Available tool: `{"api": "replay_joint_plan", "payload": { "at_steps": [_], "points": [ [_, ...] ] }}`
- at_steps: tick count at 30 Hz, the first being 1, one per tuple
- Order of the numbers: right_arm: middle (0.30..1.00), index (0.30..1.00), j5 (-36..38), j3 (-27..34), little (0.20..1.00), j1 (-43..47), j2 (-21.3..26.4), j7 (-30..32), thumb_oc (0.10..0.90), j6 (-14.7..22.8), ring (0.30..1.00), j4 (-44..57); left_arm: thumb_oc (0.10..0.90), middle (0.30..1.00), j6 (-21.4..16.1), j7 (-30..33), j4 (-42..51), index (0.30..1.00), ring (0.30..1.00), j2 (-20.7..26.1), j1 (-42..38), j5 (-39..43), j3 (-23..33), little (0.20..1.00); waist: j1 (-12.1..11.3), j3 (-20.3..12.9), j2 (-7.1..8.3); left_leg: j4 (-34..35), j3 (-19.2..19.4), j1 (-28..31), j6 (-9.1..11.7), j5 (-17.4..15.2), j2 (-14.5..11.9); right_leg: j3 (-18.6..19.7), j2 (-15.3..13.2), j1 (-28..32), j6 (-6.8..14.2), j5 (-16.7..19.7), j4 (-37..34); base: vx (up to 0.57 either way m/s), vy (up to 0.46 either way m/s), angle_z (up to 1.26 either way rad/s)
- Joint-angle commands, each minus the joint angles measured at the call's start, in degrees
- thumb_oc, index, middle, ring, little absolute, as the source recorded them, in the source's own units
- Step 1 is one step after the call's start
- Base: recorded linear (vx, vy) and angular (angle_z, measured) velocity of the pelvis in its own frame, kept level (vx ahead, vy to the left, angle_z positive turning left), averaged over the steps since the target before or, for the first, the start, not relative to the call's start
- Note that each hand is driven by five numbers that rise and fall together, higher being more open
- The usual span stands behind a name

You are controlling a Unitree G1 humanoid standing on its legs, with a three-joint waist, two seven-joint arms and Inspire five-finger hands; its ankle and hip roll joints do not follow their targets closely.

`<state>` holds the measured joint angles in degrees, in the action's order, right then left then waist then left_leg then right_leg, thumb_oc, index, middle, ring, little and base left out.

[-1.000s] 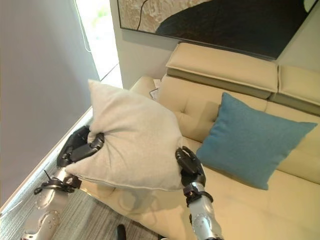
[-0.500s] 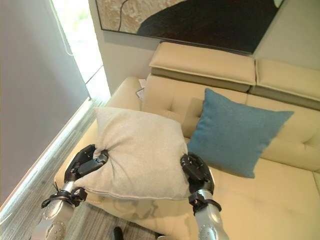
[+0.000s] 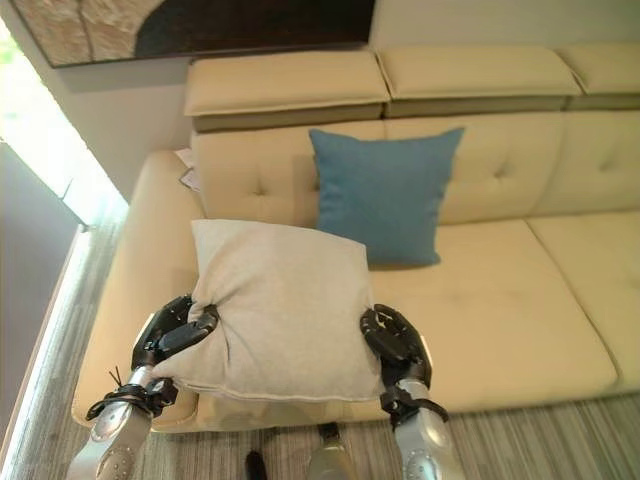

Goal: Pick up all the scattered cushions and arrange them neatly on the sofa.

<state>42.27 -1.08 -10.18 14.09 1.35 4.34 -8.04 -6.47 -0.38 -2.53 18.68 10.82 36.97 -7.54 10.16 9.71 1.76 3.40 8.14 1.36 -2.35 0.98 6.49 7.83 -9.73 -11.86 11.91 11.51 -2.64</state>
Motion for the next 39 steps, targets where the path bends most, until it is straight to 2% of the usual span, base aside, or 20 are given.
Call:
{"api": "replay_joint_plan", "payload": {
  "at_steps": [1, 3, 5, 6, 9, 10, 11, 14, 19, 20, 21, 24, 25, 28, 34, 35, 36, 37, 38, 39],
  "points": [
    [0.3, 0.3, -3.1, -4.6, 0.3, 9.0, -1.9, -6.9, 0.4, 5.5, 0.3, 12.9, 0.4, 0.3, -6.3, -2.6, 8.4, 0.3, 0.3, -0.7, -5.2, -1.1, -0.9, 0.3, -3.6, -2.7, -1.06, -3.8, -5.2, 1.2, 0.6, -7.6, -0.7, -15.3, 4.2, -2.3, -0.8, -5.0, 5.6, -0.26, -0.017, -0.61],
    [0.3, 0.3, -4.3, -4.9, 0.3, 8.9, -2.1, -6.6, 0.4, 5.8, 0.3, 13.3, 0.4, 0.3, -5.8, -2.7, 8.0, 0.3, 0.3, -0.7, -5.4, -0.5, -1.7, 0.3, -4.3, -2.9, -2.04, -2.1, -3.7, 1.1, 0.0, -5.7, -2.3, -16.8, 4.7, 0.5, -3.6, -10.8, 13.7, -0.25, -0.015, -0.78],
    [0.3, 0.3, -4.5, -4.8, 0.3, 8.9, -2.1, -6.5, 0.4, 5.8, 0.3, 13.6, 0.4, 0.3, -5.8, -2.5, 8.0, 0.3, 0.3, -0.6, -5.4, -0.4, -1.6, 0.3, -4.8, -3.4, -2.32, -1.9, -3.1, 0.7, 0.0, -5.3, -2.9, -17.4, 4.3, 1.2, -4.2, -12.1, 15.2, -0.17, -0.05, -0.32],
    [0.3, 0.3, -4.9, -4.8, 0.3, 9.1, -2.6, -5.8, 0.4, 5.9, 0.3, 13.6, 0.4, 0.3, -5.5, -2.1, 8.0, 0.3, 0.3, -0.6, -5.4, 0.1, -1.4, 0.3, -6.1, -4.0, -3.0, -2.2, -1.6, 0.1, -0.1, -5.2, -4.0, -21.2, 2.3, 4.1, -4.8, -14.9, 17.8, -0.13, -0.076, -0.17],
    [0.3, 0.3, -5.3, -4.5, 0.3, 9.2, -3.0, -5.1, 0.4, 5.8, 0.3, 13.2, 0.4, 0.3, -5.2, -1.7, 7.6, 0.3, 0.3, -0.7, -5.3, 0.4, -1.2, 0.3, -7.5, -4.7, -2.9, -3.1, 0.6, -1.0, 0.3, -5.1, -4.7, -25.4, 0.0, 8.2, -4.6, -15.6, 16.9, -0.09, -0.141, -0.37],
    [0.3, 0.3, -6.3, -4.2, 0.3, 8.8, -3.1, -5.0, 0.4, 5.2, 0.3, 13.4, 0.4, 0.3, -5.0, -1.8, 7.6, 0.3, 0.3, -1.1, -4.8, 0.7, -1.2, 0.3, -8.4, -5.5, -1.61, -4.0, 1.9, -1.5, 1.2, -5.1, -5.2, -26.3, 0.2, 10.8, -4.4, -15.6, 12.4, -0.04, -0.205, -0.5],
    [0.3, 0.3, -6.3, -4.2, 0.3, 8.8, -3.1, -5.0, 0.4, 5.2, 0.3, 13.4, 0.4, 0.3, -5.0, -1.8, 7.6, 0.3, 0.3, -1.1, -4.8, 0.7, -1.2, 0.3, -8.4, -5.6, -1.62, -4.0, 1.9, -1.7, 1.2, -5.0, -5.3, -26.3, 0.3, 10.8, -4.4, -15.3, 12.0, 0.01, -0.21, -0.36],
    [0.3, 0.3, -7.6, -3.3, 0.3, 7.9, -2.1, -3.3, 0.4, 5.8, 0.3, 13.7, 0.4, 0.3, -5.1, -1.4, 6.1, 0.3, 0.3, -1.8, -4.8, 1.0, -1.5, 0.3, -7.4, -5.7, -0.3, -8.3, 3.6, -3.0, 2.8, -5.8, -7.1, -23.3, 2.6, 12.3, -4.5, -14.9, 6.9, -0.01, -0.216, -0.45],
    [0.3, 0.3, -7.6, -3.0, 0.3, 7.3, -1.2, -2.0, 0.4, 5.8, 0.3, 13.5, 0.4, 0.3, -5.0, -0.6, 6.1, 0.3, 0.3, -2.6, -4.9, 2.0, -2.0, 0.3, -6.1, -4.6, 0.02, -13.7, 3.2, -4.4, 3.9, -6.7, -8.8, -21.4, 3.7, 13.1, -6.0, -15.2, 5.4, -0.06, -0.141, -0.59],
    [0.3, 0.3, -7.6, -3.2, 0.3, 7.6, -1.0, -1.5, 0.4, 5.8, 0.3, 13.1, 0.4, 0.3, -5.2, 0.0, 6.6, 0.3, 0.3, -3.0, -4.9, 2.5, -2.2, 0.3, -6.7, -3.8, -0.07, -14.1, -1.5, -4.8, 4.4, -7.1, -7.2, -19.3, 4.4, 13.0, -6.4, -14.8, 4.7, -0.07, -0.026, -0.74],
    [0.3, 0.3, -7.6, -3.2, 0.3, 7.6, -1.0, -1.5, 0.4, 5.8, 0.3, 13.1, 0.4, 0.3, -5.2, 0.0, 6.5, 0.3, 0.3, -3.0, -5.0, 2.5, -2.2, 0.3, -6.7, -4.0, -0.02, -13.9, -1.6, -5.0, 4.4, -6.9, -7.2, -19.3, 4.3, 12.9, -6.4, -14.7, 4.6, -0.08, -0.038, -0.86],
    [0.3, 0.3, -8.2, -3.7, 0.3, 8.2, -0.5, -1.7, 0.4, 5.8, 0.3, 12.7, 0.4, 0.3, -5.6, 0.2, 7.4, 0.3, 0.3, -3.4, -5.0, 2.5, -2.1, 0.3, -7.9, -4.2, -0.44, -12.4, -9.8, -4.7, 4.1, -8.0, -2.7, -15.2, 5.2, 12.5, -6.2, -13.2, 3.1, -0.03, -0.003, -0.98],
    [0.3, 0.3, -9.1, -4.1, 0.3, 8.7, -0.1, -1.6, 0.4, 5.9, 0.3, 12.5, 0.4, 0.3, -5.6, 0.3, 7.9, 0.3, 0.3, -3.2, -5.4, 2.3, -2.3, 0.3, -8.4, -4.5, -1.33, -11.6, -13.8, -3.7, 3.2, -8.6, -0.6, -11.9, 5.9, 11.7, -5.8, -12.4, 3.0, -0.01, 0.055, -1.28],
    [0.3, 0.3, -10.7, -4.0, 0.3, 9.0, 0.6, -1.1, 0.4, 6.1, 0.3, 12.6, 0.4, 0.3, -5.3, 0.3, 7.5, 0.3, 0.3, -3.0, -5.9, 2.0, -3.0, 0.3, -7.4, -4.9, -2.43, -8.9, -14.3, -2.2, 2.2, -8.3, -0.5, -9.3, 6.5, 10.8, -5.1, -11.5, 2.8, -0.02, 0.098, -1.4],
    [0.3, 0.3, -14.0, -4.0, 0.3, 9.5, 0.3, 0.4, 0.4, 6.0, 0.3, 12.8, 0.4, 0.3, -5.2, 0.5, 7.7, 0.3, 0.3, -2.4, -6.6, 1.7, -4.5, 0.3, -6.8, -4.9, -2.76, -4.8, -12.3, -0.9, 1.0, -7.1, -1.1, -6.5, 7.0, 7.3, -3.6, -9.7, 3.2, -0.07, 0.094, -0.81],
    [0.3, 0.3, -16.0, -4.4, 0.3, 10.6, -0.3, 1.5, 0.4, 6.1, 0.3, 12.5, 0.4, 0.3, -5.3, 1.1, 8.0, 0.3, 0.3, -1.6, -7.1, 1.5, -4.1, 0.3, -7.4, -3.3, -2.61, -4.9, -9.6, -1.5, 0.8, -6.7, -2.1, -8.6, 6.7, 3.9, -2.5, -9.2, 6.1, -0.26, 0.005, -0.8],
    [0.3, 0.3, -17.1, -5.2, 0.3, 11.2, -1.0, 2.1, 0.4, 6.3, 0.3, 12.2, 0.4, 0.3, -5.5, 1.7, 7.7, 0.3, 0.3, -0.9, -7.1, 1.3, -3.7, 0.3, -8.8, -2.9, -2.66, -4.1, -6.3, -2.1, 1.0, -5.9, -3.3, -16.5, 4.2, 3.3, -2.5, -9.5, 7.1, -0.29, -0.004, -0.94],
    [0.3, 0.3, -17.5, -5.6, 0.3, 11.2, -1.3, 2.0, 0.4, 6.0, 0.3, 12.0, 0.4, 0.3, -5.4, 1.8, 7.4, 0.3, 0.3, -0.6, -7.2, 1.4, -3.3, 0.3, -9.5, -2.9, -2.72, -3.6, -4.9, -1.9, 1.1, -5.8, -3.9, -21.0, 2.8, 3.7, -2.9, -10.3, 7.6, -0.17, -0.032, -1.42],
    [0.3, 0.3, -18.0, -5.9, 0.3, 11.3, -1.4, 2.0, 0.4, 5.6, 0.3, 11.9, 0.4, 0.3, -5.2, 1.7, 7.3, 0.3, 0.3, -0.5, -7.1, 1.4, -2.9, 0.3, -9.9, -3.2, -2.88, -3.4, -3.6, -1.8, 1.0, -5.7, -4.5, -24.4, 1.7, 4.2, -3.3, -11.0, 7.9, -0.05, -0.019, -1.99],
    [0.3, 0.3, -18.1, -5.9, 0.3, 11.3, -1.4, 2.0, 0.4, 5.6, 0.3, 11.9, 0.4, 0.3, -5.2, 1.7, 7.3, 0.3, 0.3, -0.5, -7.1, 1.4, -2.9, 0.3, -9.8, -3.1, -2.88, -3.3, -3.6, -1.7, 1.0, -5.7, -4.5, -24.4, 1.7, 4.3, -3.3, -11.1, 8.0, -0.04, -0.036, -1.29]
  ]
}}
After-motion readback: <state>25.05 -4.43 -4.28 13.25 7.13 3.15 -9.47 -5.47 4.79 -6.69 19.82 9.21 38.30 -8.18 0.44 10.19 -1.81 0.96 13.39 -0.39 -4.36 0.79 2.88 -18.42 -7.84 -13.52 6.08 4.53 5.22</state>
